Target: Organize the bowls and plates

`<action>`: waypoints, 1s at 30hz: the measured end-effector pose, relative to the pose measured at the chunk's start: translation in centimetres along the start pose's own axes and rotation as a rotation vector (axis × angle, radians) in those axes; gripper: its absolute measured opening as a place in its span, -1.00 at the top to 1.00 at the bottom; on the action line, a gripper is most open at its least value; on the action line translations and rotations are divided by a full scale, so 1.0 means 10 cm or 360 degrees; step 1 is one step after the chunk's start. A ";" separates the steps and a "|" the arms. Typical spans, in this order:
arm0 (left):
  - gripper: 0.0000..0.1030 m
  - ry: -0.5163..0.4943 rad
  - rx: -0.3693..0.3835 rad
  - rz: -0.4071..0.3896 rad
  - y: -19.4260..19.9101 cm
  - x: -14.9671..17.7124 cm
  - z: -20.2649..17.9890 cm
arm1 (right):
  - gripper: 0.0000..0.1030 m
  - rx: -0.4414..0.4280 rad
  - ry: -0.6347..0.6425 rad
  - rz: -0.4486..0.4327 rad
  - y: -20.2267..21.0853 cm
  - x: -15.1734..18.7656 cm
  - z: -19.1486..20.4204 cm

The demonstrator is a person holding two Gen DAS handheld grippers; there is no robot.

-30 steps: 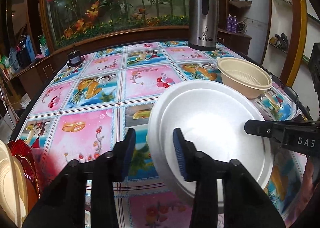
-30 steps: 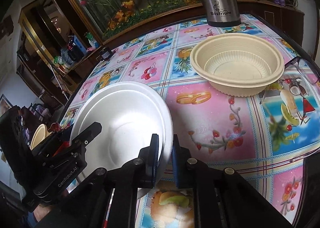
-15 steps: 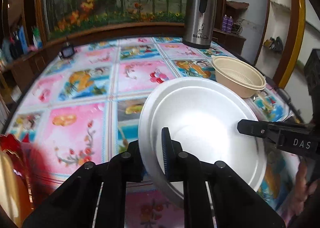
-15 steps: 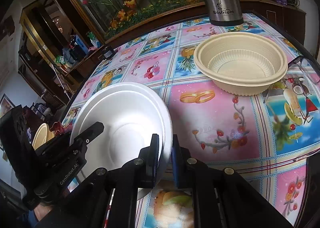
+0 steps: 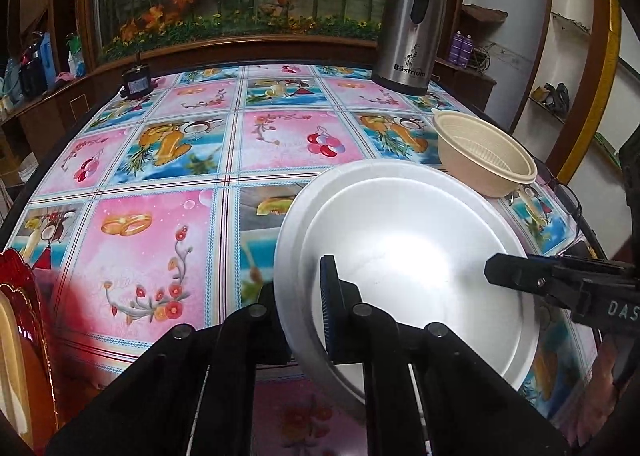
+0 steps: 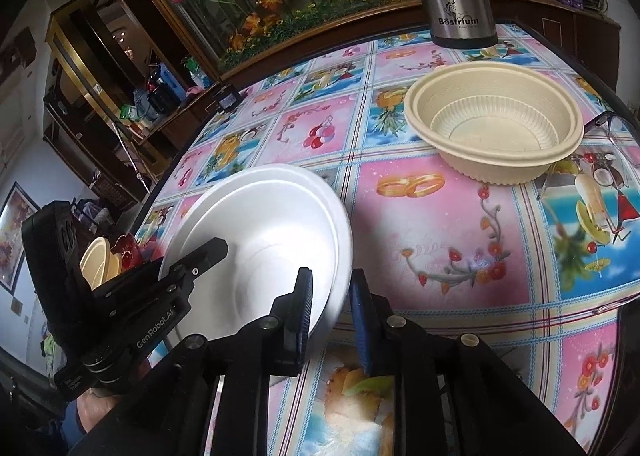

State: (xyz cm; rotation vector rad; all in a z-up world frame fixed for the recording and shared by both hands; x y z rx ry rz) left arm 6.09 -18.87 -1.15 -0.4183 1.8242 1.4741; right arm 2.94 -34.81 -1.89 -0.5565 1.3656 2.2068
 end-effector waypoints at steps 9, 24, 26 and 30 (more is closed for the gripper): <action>0.83 -0.0097 -0.0079 -0.0037 0.04 0.00 -0.07 | 0.74 0.0040 0.0061 -0.0070 0.07 0.02 0.07; 0.83 -0.0134 -0.0258 -0.0081 0.40 0.00 -0.12 | 0.75 0.0057 0.0167 -0.0190 0.27 0.03 0.24; 0.83 -0.0127 -0.0271 -0.0084 0.44 0.01 -0.10 | 0.75 0.0084 0.0221 -0.0208 0.30 0.04 0.31; 0.83 -0.0130 -0.0289 -0.0092 0.54 0.06 -0.09 | 0.75 0.0138 0.0276 -0.0224 0.34 0.10 0.40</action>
Point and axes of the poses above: each gripper's, at about its wrist camera, not at the fingertips, and y roughly against the way its jaws point, z to its left, x to its underside, the point moved 6 cm from there along -y, roughly the way its jaws point, and after that the axes turned 1 degree about -x, right-handed, at the moved point
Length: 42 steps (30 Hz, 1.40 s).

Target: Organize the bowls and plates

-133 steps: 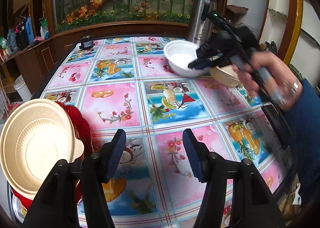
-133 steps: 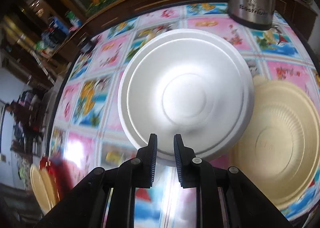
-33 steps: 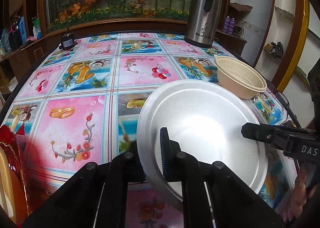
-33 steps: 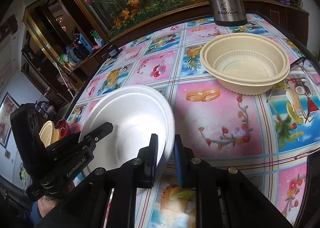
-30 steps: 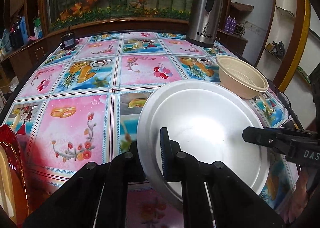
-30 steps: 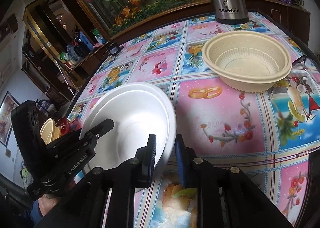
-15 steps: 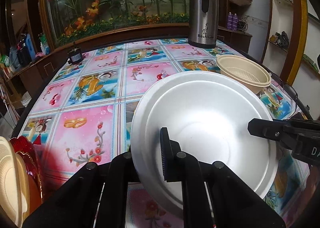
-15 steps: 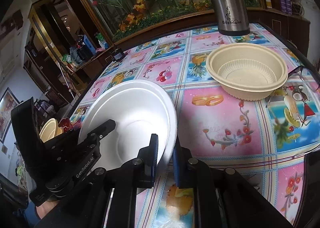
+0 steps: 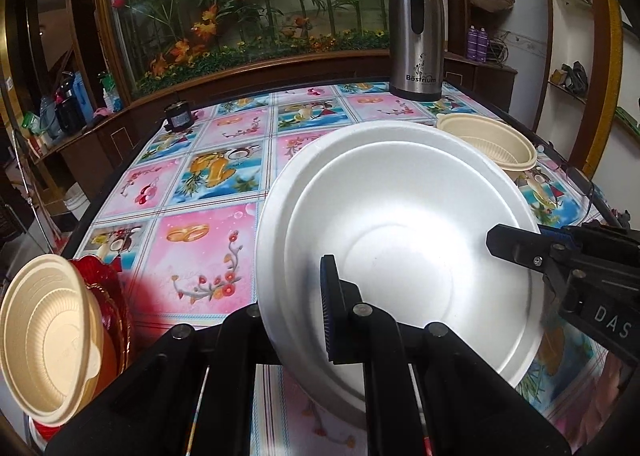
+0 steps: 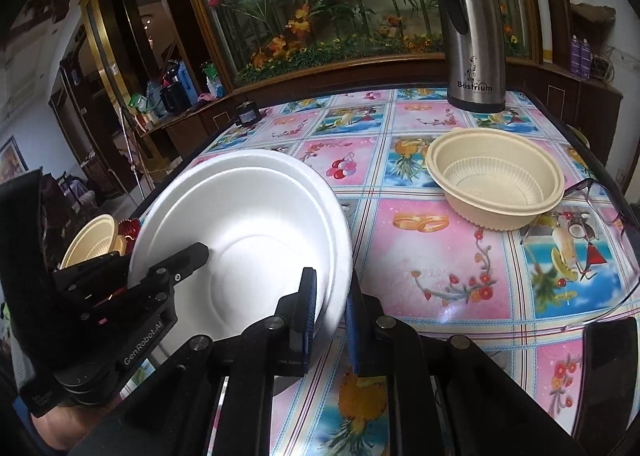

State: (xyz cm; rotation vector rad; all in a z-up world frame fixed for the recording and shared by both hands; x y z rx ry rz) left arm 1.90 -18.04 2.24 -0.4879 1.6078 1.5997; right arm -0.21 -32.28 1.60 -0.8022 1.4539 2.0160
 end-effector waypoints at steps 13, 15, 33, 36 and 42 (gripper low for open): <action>0.83 0.0003 0.0021 -0.0019 0.19 0.07 0.06 | 0.75 -0.0005 -0.0019 0.0002 0.14 0.08 0.11; 0.83 0.0008 0.0022 -0.0026 0.21 0.06 0.08 | 0.75 0.0000 -0.0007 0.0000 0.16 0.07 0.14; 0.83 0.0098 0.0025 -0.0065 0.33 0.15 0.39 | 0.75 0.0031 0.0100 0.0012 0.16 0.04 0.50; 0.83 0.0120 0.0017 -0.0071 0.34 0.18 0.48 | 0.75 0.0046 0.0132 0.0015 0.15 0.03 0.58; 0.83 0.0166 0.0012 -0.0077 0.37 0.22 0.62 | 0.75 0.0049 0.0181 0.0017 0.12 0.02 0.74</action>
Point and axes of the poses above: each gripper's, at about its wrist camera, not at the fingertips, and y roughly against the way its jaws point, z to its left, x to its underside, the point moved 6 cm from there along -y, roughly the way its jaws point, and after that the axes turned 1 degree about -x, right-handed, at the moved point
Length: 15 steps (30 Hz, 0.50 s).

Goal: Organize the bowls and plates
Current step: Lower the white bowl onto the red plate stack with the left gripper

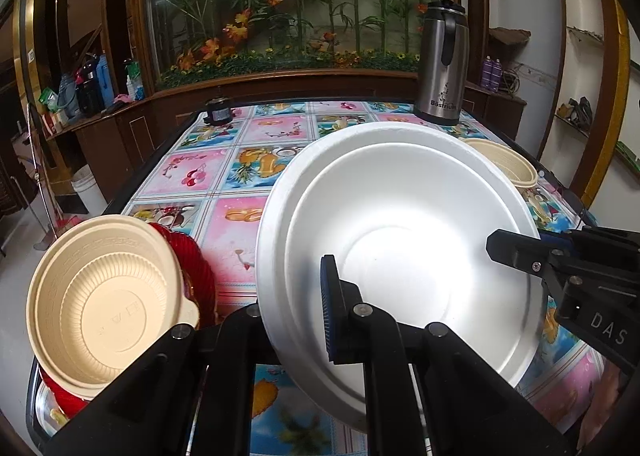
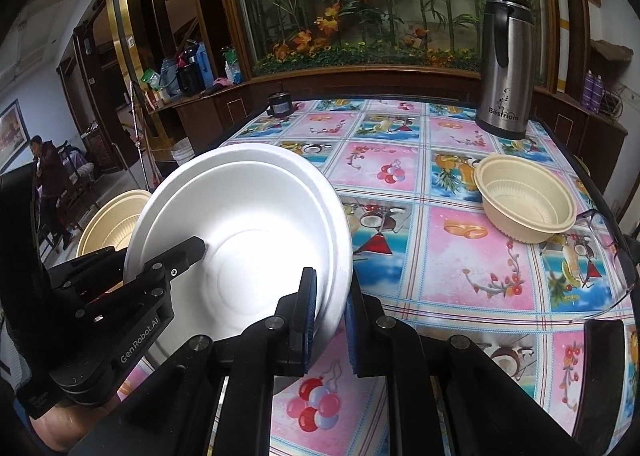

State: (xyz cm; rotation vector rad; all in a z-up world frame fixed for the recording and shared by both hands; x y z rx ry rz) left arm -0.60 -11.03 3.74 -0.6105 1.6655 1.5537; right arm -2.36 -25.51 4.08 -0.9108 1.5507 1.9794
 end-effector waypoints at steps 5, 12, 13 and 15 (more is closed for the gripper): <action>0.83 0.0034 0.0002 -0.0025 0.07 0.00 0.10 | 0.75 0.0001 0.0037 -0.0002 0.00 -0.04 0.12; 0.83 0.0081 0.0000 -0.0060 0.14 -0.01 0.25 | 0.75 0.0014 0.0098 -0.0017 0.02 -0.10 0.28; 0.83 0.0089 0.0000 -0.0063 0.15 -0.01 0.28 | 0.75 0.0013 0.0106 -0.0019 0.02 -0.11 0.31; 0.83 0.0105 -0.0003 -0.0069 0.18 -0.02 0.33 | 0.75 0.0010 0.0119 -0.0017 0.01 -0.13 0.36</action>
Point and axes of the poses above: each gripper's, at about its wrist camera, not at the fingertips, and y roughly against the way its jaws point, z to its left, x to its underside, the point moved 6 cm from there along -y, roughly the way its jaws point, and after that the axes turned 1 degree about -x, right-handed, at the moved point
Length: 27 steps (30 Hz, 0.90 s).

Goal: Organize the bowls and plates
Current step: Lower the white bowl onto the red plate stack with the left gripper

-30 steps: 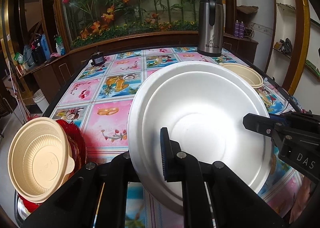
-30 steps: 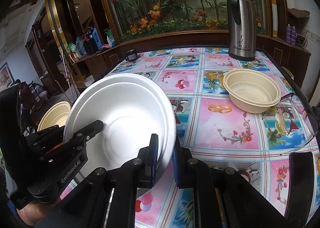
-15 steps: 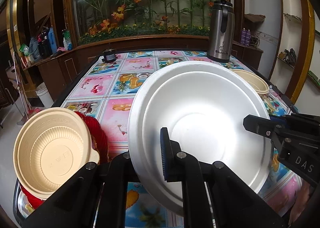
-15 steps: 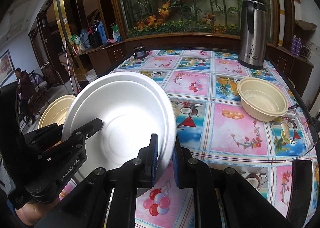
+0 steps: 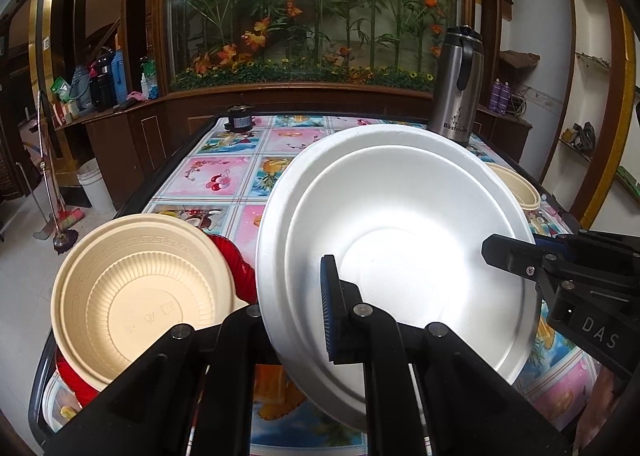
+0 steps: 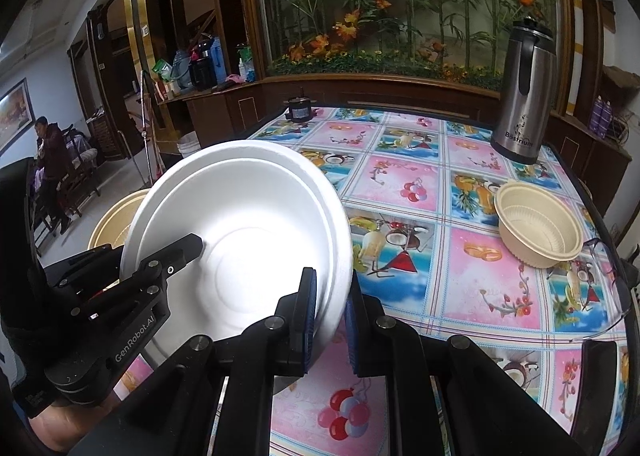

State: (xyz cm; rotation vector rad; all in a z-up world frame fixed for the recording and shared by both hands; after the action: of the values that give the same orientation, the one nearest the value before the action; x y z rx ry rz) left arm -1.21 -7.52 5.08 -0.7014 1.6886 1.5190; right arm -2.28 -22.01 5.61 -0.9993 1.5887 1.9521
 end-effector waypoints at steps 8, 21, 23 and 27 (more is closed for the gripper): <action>0.83 0.0064 -0.0049 -0.0052 0.16 -0.08 0.30 | 0.75 -0.0087 0.0024 -0.0001 -0.03 -0.17 0.24; 0.82 0.0248 -0.0244 -0.0085 0.31 -0.10 1.16 | 0.75 -0.0421 -0.0001 0.0160 -0.42 -0.48 0.94; 0.82 0.0275 -0.0263 -0.0069 0.28 -0.07 1.24 | 0.75 -0.0446 0.0004 0.0198 -0.51 -0.47 1.04; 0.82 0.0326 -0.0310 -0.0025 0.17 0.03 1.40 | 0.76 -0.0468 0.0003 0.0267 -0.67 -0.43 1.20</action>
State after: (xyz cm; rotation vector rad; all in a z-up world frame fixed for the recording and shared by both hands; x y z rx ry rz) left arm -0.40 6.57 5.50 -1.0000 1.6919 1.6622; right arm 2.17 -8.30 5.44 -1.0037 1.4546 2.3514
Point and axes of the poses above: each gripper's, at about its wrist camera, not at the fingertips, and y roughly against the way its jaws point, z to its left, x to its underside, the point moved 6 cm from there along -y, roughly the way its jaws point, and after that the axes turned 1 degree about -x, right-handed, at the moved point
